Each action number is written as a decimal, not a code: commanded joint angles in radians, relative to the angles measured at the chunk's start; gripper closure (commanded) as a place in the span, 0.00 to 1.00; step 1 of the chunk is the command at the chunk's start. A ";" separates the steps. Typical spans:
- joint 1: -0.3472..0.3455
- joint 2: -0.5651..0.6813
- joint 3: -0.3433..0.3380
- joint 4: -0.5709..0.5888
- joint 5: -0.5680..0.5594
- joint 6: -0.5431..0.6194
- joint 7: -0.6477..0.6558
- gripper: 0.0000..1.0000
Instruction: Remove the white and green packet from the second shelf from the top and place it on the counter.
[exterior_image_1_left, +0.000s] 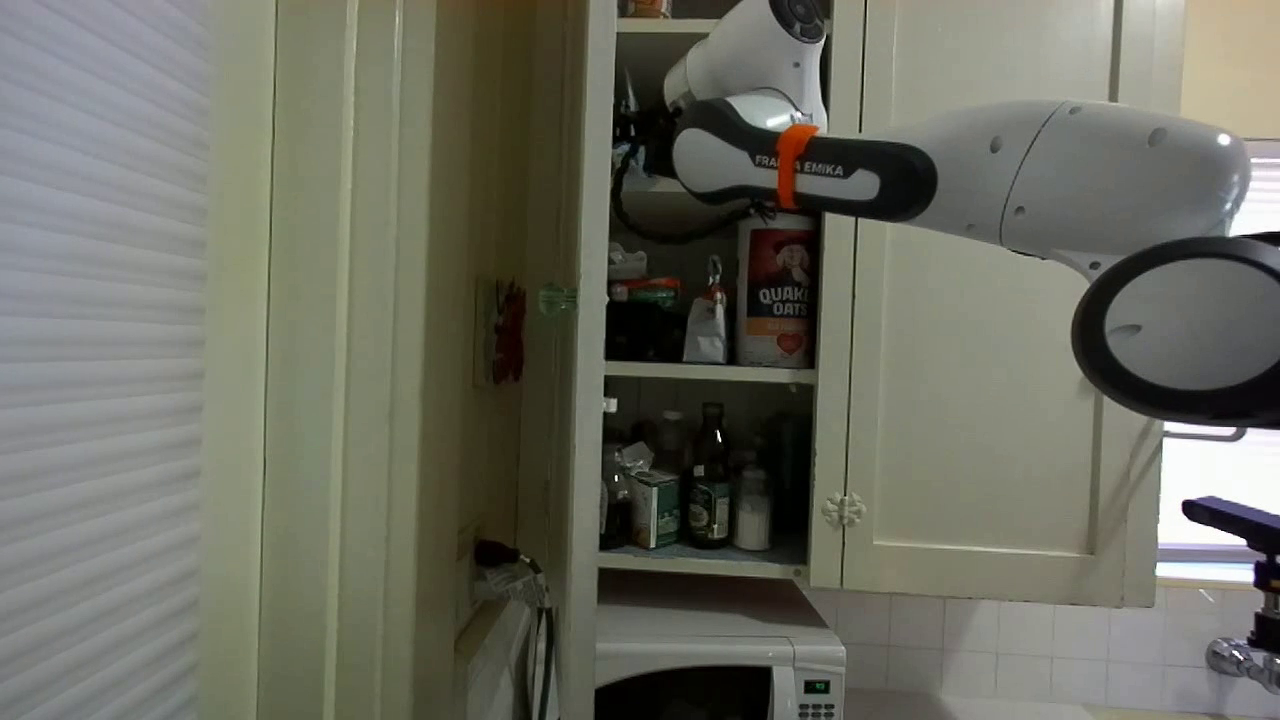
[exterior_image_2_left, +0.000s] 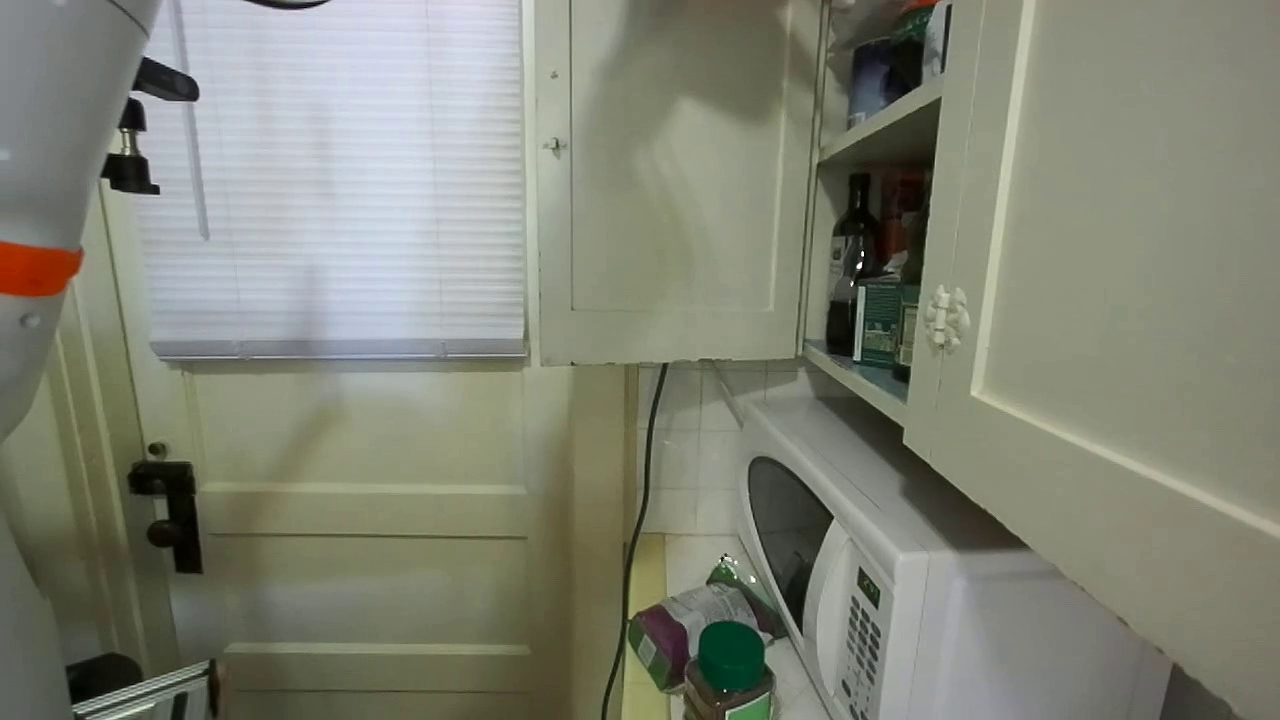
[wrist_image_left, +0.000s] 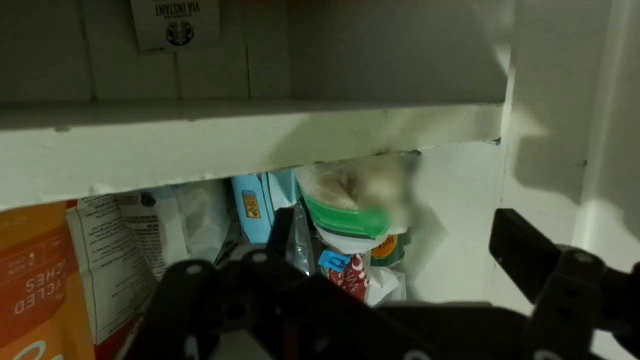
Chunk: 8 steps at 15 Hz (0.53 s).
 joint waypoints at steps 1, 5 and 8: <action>0.037 0.081 -0.044 0.113 -0.076 0.028 0.080 0.25; 0.054 0.115 -0.076 0.157 -0.114 0.035 0.116 0.51; 0.059 0.131 -0.093 0.177 -0.125 0.034 0.127 0.74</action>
